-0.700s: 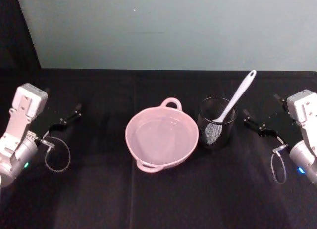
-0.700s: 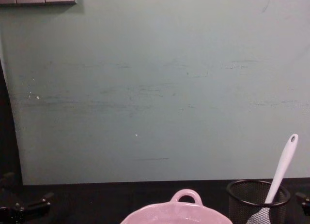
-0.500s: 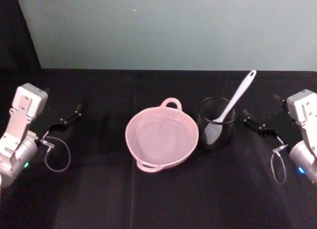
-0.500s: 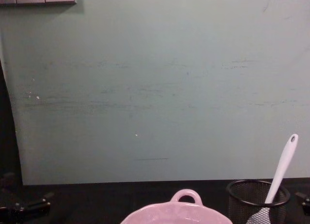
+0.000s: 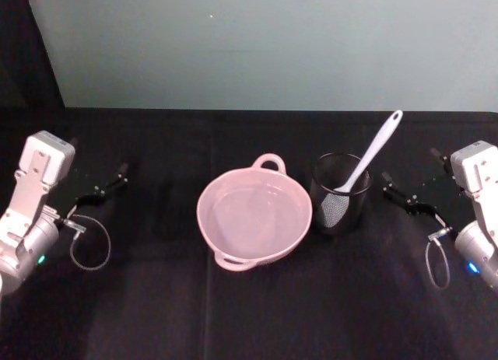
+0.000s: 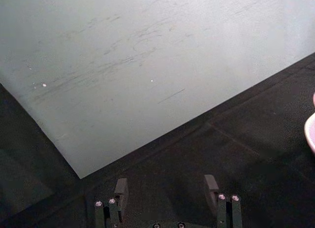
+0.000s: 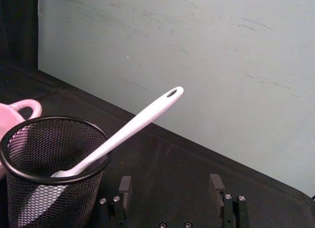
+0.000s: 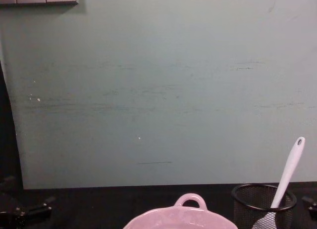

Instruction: Use the one hand to pick up the spoon and stir the clear water in the bowl.

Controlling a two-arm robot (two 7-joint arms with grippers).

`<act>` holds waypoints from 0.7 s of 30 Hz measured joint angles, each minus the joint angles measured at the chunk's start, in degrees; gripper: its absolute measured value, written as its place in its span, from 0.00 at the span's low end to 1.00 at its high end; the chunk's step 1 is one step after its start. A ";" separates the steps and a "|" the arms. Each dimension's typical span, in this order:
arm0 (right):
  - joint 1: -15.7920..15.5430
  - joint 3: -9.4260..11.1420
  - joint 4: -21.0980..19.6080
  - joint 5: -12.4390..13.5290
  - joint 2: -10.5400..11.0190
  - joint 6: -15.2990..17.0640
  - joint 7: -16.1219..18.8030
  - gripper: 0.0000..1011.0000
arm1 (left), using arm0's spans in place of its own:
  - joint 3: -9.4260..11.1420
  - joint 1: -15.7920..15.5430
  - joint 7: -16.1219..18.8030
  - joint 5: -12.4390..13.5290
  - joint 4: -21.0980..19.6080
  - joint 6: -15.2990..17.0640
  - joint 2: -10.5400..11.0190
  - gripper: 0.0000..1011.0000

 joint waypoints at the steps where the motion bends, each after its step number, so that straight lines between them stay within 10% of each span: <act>1: 0.00 0.00 0.00 0.00 0.00 0.00 0.00 0.99 | 0.00 0.00 0.00 0.00 0.00 0.00 0.00 1.00; 21: -3.09 2.59 -3.20 1.63 0.41 -0.43 -0.05 0.99 | 0.00 0.00 0.00 0.00 0.00 0.00 0.00 1.00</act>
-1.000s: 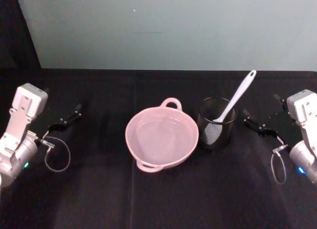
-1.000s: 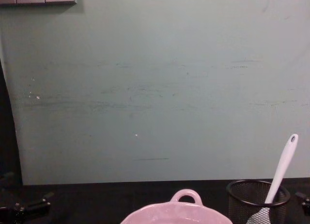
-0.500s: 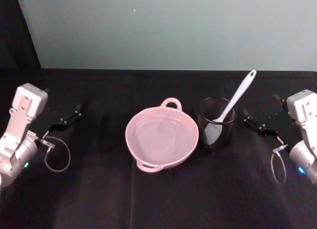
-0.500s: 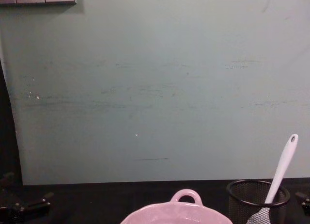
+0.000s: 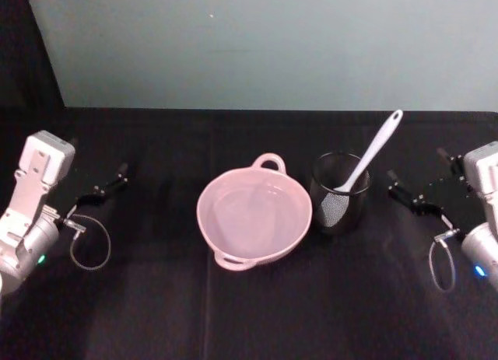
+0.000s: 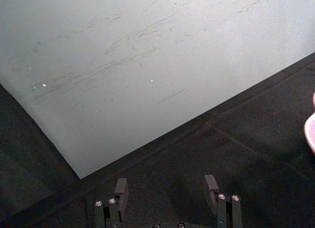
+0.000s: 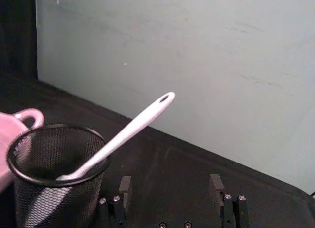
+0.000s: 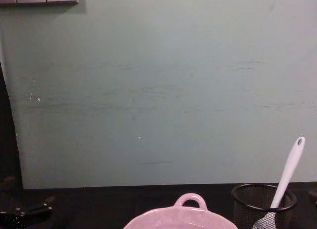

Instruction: Use the one hand to pick up the spoon and stir the clear water in the bowl.

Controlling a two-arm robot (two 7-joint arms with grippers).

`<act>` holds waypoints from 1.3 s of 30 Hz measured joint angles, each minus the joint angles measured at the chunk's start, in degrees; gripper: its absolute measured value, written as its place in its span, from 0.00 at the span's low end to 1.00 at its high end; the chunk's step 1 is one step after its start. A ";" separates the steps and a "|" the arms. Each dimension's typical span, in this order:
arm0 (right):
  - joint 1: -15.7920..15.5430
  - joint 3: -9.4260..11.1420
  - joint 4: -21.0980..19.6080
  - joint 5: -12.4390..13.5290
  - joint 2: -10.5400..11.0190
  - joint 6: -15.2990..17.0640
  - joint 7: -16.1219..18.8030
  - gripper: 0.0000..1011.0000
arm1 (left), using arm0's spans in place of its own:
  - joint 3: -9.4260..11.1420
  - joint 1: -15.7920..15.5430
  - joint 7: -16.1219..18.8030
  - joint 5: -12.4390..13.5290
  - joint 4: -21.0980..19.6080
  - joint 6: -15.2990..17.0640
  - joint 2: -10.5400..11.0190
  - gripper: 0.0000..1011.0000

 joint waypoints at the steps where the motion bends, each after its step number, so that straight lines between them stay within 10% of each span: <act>1: -0.66 0.48 -0.75 0.45 0.15 -0.08 0.00 0.99 | 0.00 0.00 0.00 0.00 0.00 0.00 0.00 1.00; 13: -6.86 6.52 -7.53 12.89 -0.06 -0.70 6.94 0.99 | 0.00 0.00 0.00 0.00 0.00 0.00 0.00 1.00; 25: 0.03 7.63 1.35 25.23 -7.29 3.78 18.56 0.99 | 0.00 0.00 0.00 0.00 0.00 0.00 0.00 1.00; 39: 6.38 8.99 9.72 30.10 -12.76 7.97 23.28 0.99 | 0.00 0.00 0.00 0.00 0.00 0.00 0.00 1.00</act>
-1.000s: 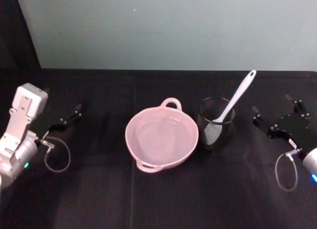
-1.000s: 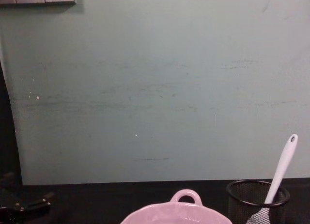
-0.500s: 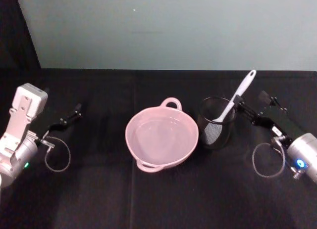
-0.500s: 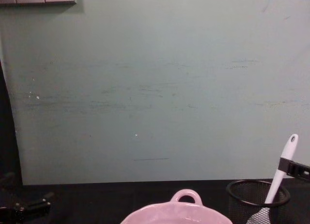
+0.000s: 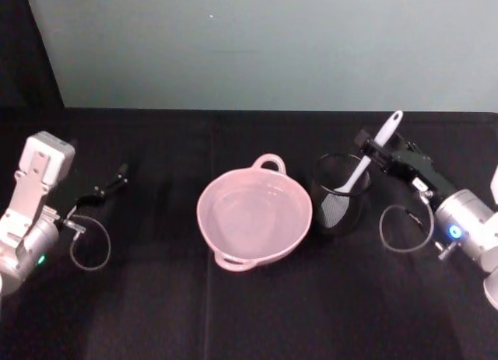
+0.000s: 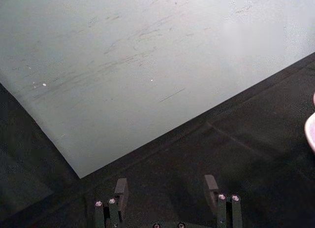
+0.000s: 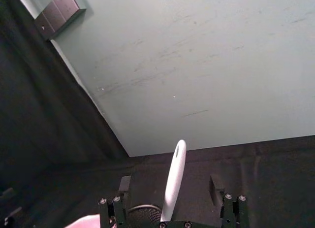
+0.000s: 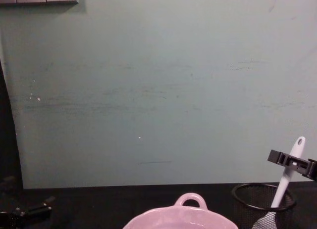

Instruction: Use the one hand to pick up the spoon and stir the clear water in the bowl.

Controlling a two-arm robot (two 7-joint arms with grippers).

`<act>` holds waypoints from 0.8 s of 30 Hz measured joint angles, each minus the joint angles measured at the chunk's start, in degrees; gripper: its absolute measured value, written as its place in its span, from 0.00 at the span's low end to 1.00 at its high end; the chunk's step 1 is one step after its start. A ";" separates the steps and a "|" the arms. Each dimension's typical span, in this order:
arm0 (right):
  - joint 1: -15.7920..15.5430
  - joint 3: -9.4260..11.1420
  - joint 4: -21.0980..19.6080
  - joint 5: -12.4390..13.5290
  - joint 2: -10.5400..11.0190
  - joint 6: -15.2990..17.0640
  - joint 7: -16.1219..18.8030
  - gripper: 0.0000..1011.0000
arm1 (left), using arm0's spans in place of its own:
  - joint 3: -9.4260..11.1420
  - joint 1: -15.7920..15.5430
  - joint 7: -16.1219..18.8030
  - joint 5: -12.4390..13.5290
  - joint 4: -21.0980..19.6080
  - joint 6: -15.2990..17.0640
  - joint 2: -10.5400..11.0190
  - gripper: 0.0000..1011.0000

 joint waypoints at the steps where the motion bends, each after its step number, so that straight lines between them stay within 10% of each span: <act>1: 0.16 0.11 0.17 0.20 -0.11 0.14 0.09 0.99 | 0.00 0.00 0.00 0.00 0.00 0.00 0.00 1.00; 24: 0.78 1.74 -1.08 6.35 0.26 4.08 -1.12 0.99 | 0.00 0.00 0.00 0.00 0.00 0.00 0.00 1.00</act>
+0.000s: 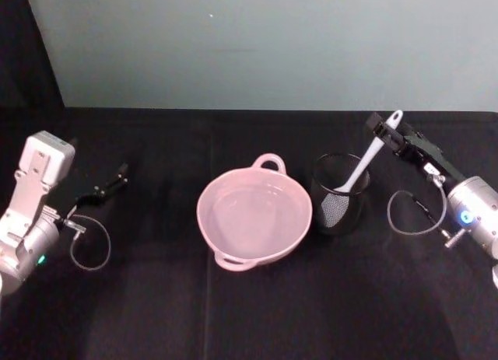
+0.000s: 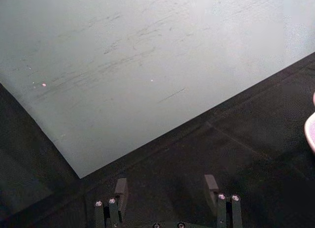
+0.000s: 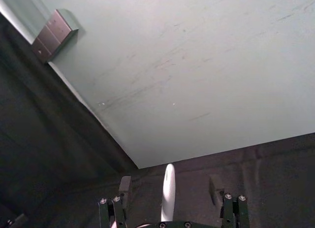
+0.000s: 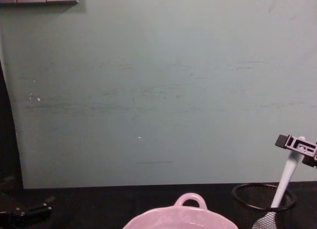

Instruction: Use the one hand to pick up the spoon and stir the clear water in the bowl.

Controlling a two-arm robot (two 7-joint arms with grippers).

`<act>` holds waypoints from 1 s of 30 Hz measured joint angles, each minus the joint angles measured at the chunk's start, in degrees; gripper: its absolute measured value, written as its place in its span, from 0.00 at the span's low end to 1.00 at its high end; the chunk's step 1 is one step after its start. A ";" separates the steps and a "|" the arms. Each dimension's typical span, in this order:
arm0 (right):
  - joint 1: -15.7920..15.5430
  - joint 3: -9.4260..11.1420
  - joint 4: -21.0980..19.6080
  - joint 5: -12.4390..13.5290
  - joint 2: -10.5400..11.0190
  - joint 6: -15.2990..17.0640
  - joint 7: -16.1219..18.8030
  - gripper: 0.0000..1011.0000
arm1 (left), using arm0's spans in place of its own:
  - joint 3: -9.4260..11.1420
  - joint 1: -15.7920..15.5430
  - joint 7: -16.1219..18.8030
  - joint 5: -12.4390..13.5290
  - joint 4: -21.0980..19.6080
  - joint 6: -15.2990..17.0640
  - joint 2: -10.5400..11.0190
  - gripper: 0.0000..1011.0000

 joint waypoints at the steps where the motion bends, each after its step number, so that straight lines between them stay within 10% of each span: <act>1: 0.02 -0.02 -0.09 0.20 0.06 0.06 -0.29 0.99 | 0.00 0.00 0.00 0.00 0.00 0.00 0.00 1.00; 30: -0.64 -1.17 -3.08 2.76 1.98 -0.62 -1.58 0.17 | 0.00 0.00 0.00 0.00 0.00 0.00 0.00 1.00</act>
